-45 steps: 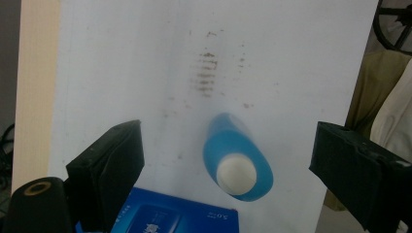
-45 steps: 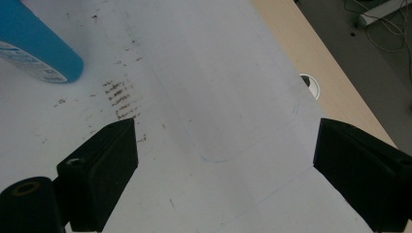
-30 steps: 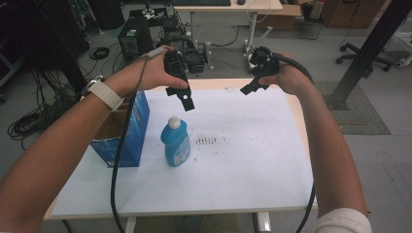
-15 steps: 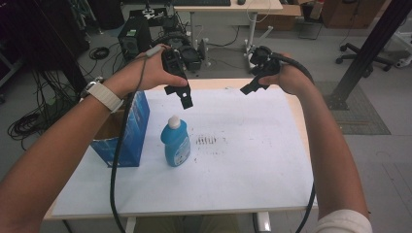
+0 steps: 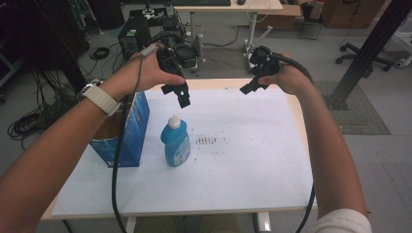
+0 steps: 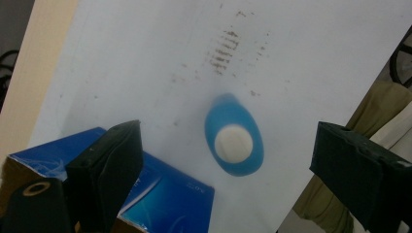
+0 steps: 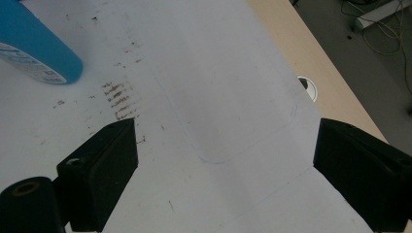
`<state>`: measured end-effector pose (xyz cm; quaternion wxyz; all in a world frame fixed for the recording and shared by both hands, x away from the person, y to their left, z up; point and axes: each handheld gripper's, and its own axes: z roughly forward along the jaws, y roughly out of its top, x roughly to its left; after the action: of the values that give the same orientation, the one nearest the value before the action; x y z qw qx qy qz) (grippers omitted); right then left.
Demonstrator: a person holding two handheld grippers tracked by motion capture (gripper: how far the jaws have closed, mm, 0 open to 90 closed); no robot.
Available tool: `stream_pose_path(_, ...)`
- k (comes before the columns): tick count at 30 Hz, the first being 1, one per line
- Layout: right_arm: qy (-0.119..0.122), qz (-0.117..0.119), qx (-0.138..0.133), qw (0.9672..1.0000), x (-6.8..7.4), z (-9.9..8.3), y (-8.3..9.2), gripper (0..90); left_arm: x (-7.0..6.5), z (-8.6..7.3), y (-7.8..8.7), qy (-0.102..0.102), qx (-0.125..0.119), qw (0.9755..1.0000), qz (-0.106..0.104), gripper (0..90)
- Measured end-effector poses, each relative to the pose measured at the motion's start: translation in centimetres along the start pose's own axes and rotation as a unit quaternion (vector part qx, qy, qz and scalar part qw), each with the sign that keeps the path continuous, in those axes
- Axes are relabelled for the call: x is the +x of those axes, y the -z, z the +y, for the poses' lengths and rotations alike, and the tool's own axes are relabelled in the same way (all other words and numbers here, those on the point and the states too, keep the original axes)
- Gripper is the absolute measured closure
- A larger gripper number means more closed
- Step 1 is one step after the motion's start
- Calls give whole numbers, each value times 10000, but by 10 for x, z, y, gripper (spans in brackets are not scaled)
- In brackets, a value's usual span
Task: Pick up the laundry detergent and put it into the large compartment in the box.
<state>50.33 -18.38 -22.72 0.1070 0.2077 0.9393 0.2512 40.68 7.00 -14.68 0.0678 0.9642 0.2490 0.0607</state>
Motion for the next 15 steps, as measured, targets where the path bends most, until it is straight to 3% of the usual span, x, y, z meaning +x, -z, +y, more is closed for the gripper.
stream_pose_path(4, 8, -4, -8, 10000, 1, 0, 1, 90, 1, -2, 2, 157, -107, 9998, -35, 119)
stream_pose_path(12, -11, -15, -28, 10000, 0, -1, 2, 90, 2, -6, 3, 519, -63, 9986, 87, 113)
stream_pose_path(15, -9, -9, -20, 10000, 0, -1, 2, 90, 3, -7, 3, 635, -61, 9980, 30, 113)
